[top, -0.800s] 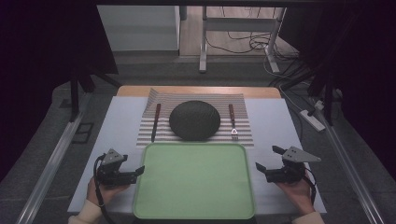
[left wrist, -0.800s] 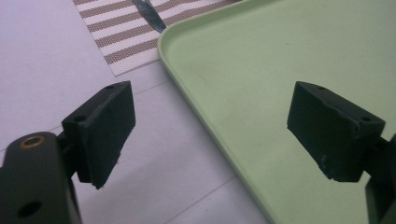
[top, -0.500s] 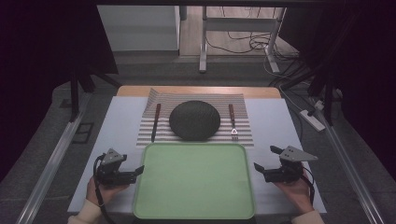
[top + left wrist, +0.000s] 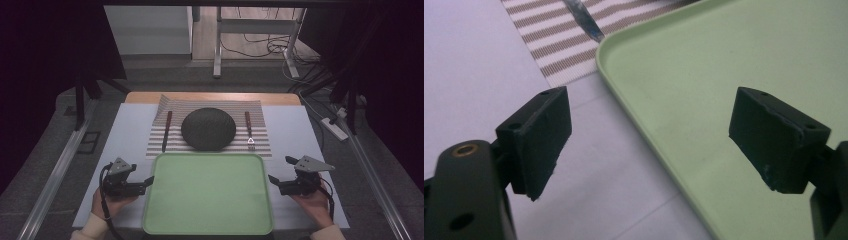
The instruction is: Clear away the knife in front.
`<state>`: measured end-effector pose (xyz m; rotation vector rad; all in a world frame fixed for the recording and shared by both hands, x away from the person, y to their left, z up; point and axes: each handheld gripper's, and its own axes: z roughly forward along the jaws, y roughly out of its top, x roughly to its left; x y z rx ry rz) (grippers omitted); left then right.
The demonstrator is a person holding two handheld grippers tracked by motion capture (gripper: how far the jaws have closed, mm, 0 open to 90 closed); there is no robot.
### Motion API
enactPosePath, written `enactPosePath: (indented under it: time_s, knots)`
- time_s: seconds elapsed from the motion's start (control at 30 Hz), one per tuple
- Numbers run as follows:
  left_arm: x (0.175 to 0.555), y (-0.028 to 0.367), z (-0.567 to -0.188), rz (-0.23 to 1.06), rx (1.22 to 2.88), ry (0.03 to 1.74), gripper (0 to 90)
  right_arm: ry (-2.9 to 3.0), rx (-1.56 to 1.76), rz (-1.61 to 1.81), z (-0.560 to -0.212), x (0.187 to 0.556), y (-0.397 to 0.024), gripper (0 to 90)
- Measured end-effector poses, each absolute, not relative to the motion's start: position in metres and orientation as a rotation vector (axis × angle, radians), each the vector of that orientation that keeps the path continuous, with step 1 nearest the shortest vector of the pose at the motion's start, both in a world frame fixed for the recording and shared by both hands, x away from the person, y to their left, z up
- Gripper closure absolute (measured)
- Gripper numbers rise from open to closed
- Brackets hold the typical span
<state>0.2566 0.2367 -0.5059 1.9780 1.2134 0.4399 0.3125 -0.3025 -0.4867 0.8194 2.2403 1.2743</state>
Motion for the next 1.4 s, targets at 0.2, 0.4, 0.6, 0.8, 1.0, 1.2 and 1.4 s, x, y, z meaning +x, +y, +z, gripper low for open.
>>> enactPosePath:
  time_s: [0.2,0.4,0.6,0.8,1.0,1.2,1.4]
  knots:
    - [0.261,0.232,-0.497,0.457,1.988,1.197,16.8,2.235,0.807,1.278,-0.486,0.313,-0.302,6.9]
    - [0.271,0.23,-0.487,0.465,1.987,1.182,16.8,2.244,0.808,1.291,-0.487,0.315,-0.302,6.9]
    - [0.288,0.223,-0.479,0.447,1.996,1.165,16.8,2.265,0.801,1.285,-0.489,0.317,-0.3,6.9]
    - [0.306,0.213,-0.475,0.433,2.024,1.142,16.8,2.271,0.799,1.287,-0.49,0.318,-0.299,6.9]
    - [0.327,0.208,-0.473,0.415,2.05,1.129,16.8,2.279,0.798,1.286,-0.491,0.318,-0.298,8.4]
    - [0.348,0.205,-0.47,0.414,2.061,1.121,17.0,2.287,0.801,1.268,-0.492,0.319,-0.298,8.5]
    - [0.37,0.203,-0.468,0.409,2.067,1.124,18.1,2.288,0.802,1.249,-0.493,0.319,-0.298,8.5]
